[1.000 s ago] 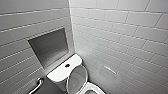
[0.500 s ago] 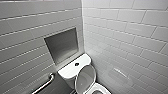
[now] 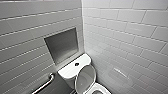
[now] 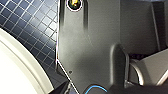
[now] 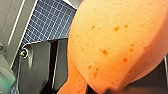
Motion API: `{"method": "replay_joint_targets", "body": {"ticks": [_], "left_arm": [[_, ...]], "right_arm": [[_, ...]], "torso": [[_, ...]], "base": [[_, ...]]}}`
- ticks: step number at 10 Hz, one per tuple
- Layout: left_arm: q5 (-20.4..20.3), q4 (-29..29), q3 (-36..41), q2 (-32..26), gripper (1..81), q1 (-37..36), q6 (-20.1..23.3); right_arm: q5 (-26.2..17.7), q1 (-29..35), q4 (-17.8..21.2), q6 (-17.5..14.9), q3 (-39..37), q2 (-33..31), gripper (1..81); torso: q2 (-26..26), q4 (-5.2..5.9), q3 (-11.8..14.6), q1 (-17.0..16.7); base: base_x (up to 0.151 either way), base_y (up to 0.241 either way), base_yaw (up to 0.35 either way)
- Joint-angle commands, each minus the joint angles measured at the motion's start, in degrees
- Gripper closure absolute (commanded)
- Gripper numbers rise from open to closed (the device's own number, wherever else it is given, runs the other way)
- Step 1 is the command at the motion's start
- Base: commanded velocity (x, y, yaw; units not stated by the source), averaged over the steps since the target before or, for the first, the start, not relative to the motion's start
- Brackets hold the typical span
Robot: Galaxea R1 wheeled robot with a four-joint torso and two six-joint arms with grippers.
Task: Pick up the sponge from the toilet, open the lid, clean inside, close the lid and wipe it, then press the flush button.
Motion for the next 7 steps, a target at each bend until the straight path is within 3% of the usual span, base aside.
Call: {"method": "replay_joint_targets", "body": {"ticks": [1, 3, 5, 6, 7], "left_arm": [[3.8, 0.24, -0.46, -0.25, 1.0, -0.82, 0.26], [3.8, 0.24, -0.46, 0.36, 1.0, -0.9, 0.35], [3.89, 0.24, -0.46, 0.37, 1.0, -0.55, 0.26], [3.89, 0.24, -0.46, 0.28, 1.0, -0.55, 0.26], [3.81, 0.24, -0.46, 0.28, 1.0, -0.47, 0.27]], "right_arm": [[2.48, 4.91, -0.2, 0.42, 21.13, -13.74, 81.1], [2.66, 8.52, 0.59, 1.13, 28.03, -20.36, 81.1], [2.57, 12.48, 1.38, 1.65, 29.98, -22.67, 81.1], [2.57, 14.41, 1.65, 1.83, 29.98, -23.02, 81.1], [2.48, 16.78, 1.91, 2.09, 30.15, -23.45, 81.1]], "torso": [[0.0, 0.0, -2.71, 0.0], [0.0, 0.0, -4.69, 0.0], [0.0, 0.0, -7.18, 0.0], [0.02, 0.0, -5.36, 0.0], [0.05, 0.0, -6.17, 0.02]], "base": [[0.0, 0.0, 0.0], [0.0, 0.0, 0.0], [0.0, 0.0, 0.0], [0.0, 0.0, 0.0], [0.0, 0.0, 0.0]]}}
